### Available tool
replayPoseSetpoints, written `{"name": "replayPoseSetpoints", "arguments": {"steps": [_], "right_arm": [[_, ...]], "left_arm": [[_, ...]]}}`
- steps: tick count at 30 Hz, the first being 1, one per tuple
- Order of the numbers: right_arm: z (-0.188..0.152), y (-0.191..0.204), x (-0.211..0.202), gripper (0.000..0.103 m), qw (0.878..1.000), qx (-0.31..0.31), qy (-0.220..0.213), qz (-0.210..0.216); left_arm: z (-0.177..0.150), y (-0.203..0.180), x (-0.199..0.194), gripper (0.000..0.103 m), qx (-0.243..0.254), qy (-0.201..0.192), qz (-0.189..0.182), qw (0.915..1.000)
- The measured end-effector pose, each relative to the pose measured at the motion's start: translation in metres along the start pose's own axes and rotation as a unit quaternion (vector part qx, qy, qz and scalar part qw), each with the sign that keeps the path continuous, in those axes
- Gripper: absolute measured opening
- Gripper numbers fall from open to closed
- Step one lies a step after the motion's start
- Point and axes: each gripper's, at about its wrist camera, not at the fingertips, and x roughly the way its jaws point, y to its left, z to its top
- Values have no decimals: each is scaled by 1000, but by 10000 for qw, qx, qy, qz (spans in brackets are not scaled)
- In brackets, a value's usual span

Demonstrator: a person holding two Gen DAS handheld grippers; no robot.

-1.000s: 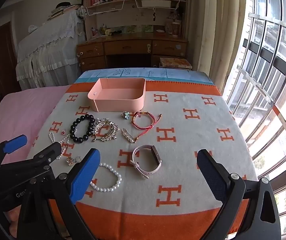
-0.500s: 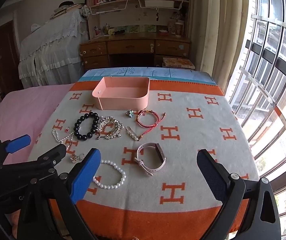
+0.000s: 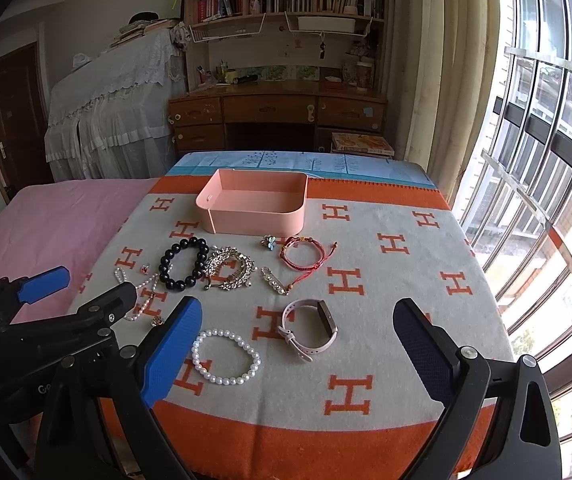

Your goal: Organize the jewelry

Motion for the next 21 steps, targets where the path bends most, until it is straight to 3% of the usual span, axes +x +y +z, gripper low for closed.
{"name": "replayPoseSetpoints", "arguments": {"steps": [21], "right_arm": [[0,3,-1,97,10000,14,21,3]], "left_arm": [[-3,3,-1,81,46,14,108,9999]]}}
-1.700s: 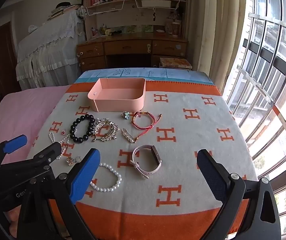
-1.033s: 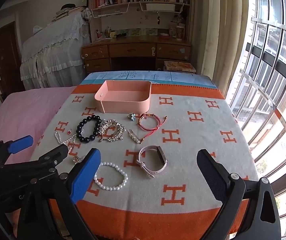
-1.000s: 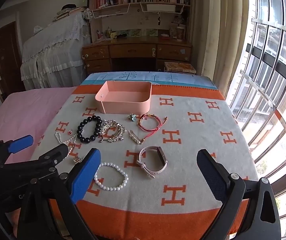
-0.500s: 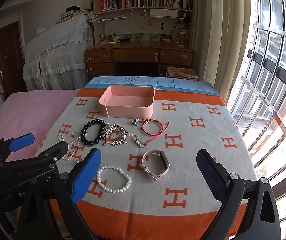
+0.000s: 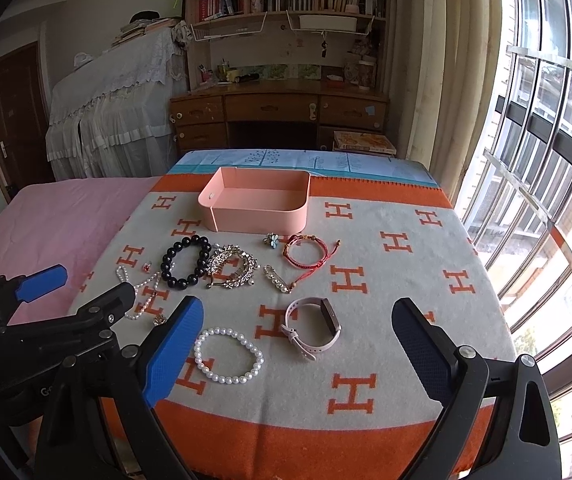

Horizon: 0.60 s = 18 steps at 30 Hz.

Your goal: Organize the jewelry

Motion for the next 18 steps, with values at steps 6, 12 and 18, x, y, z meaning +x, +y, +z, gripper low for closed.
{"name": "replayPoseSetpoints", "arguments": {"steps": [6,12,18], "right_arm": [[0,0,0,97,10000,-3,7,4],[-1,4,-1,95,10000,-15,43,24],[-4,8,4,88,9999,-55,117,94]], "left_arm": [[0,0,0,81,10,4,15,10000],[0,1,2,81,33,61,25,10000],[0,-2,7,81,113,143,18,9998]]}}
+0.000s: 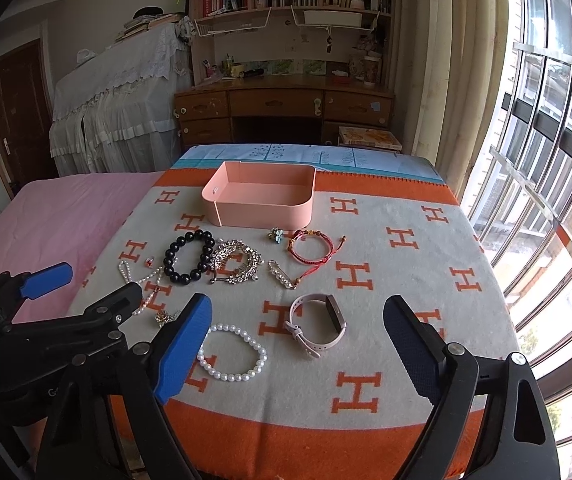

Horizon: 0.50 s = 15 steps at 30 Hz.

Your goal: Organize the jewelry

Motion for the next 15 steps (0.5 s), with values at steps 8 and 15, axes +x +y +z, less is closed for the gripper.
{"name": "replayPoseSetpoints", "arguments": {"steps": [8,15], "right_arm": [[1,-4,5,82,10000,7,75,60],[0,-4,8,79,9999,5,107,71]], "left_arm": [[4,-4,6,81,75,32,-34,10000],[7,-7,10,81,103,76,-70,9999]]}}
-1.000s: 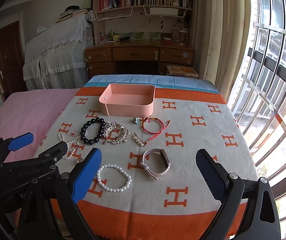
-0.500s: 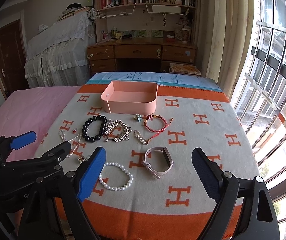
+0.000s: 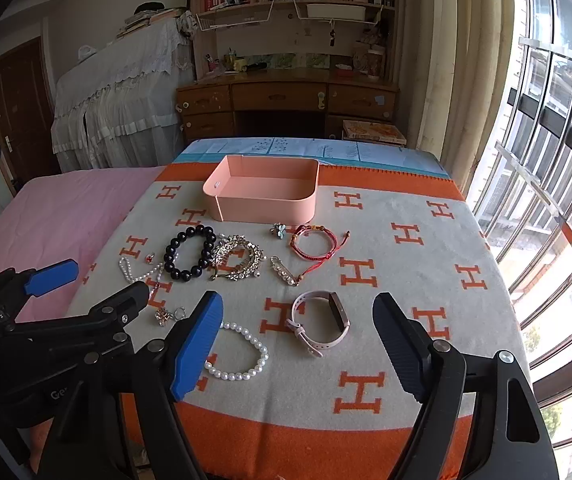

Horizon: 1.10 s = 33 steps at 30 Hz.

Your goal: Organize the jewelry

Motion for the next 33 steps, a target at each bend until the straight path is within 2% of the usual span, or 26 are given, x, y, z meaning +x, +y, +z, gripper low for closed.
{"name": "replayPoseSetpoints", "arguments": {"steps": [14,18,21,27,33], "right_arm": [[2,-1,9,75,10000,-32,88,27],[9,2,19,74,9996,-115,228,122],[19,5,31,73,9989,-214,353,208],[50,21,63,70,9955,-445,665,511],[88,52,98,69,9885,-835,945,835]], "left_arm": [[0,5,7,81,11,40,26,10000],[5,14,17,81,18,144,-106,9998],[17,37,28,81,-251,347,-162,9990],[39,99,47,81,-729,636,158,9952],[49,149,64,81,-911,1002,284,9904]]}}
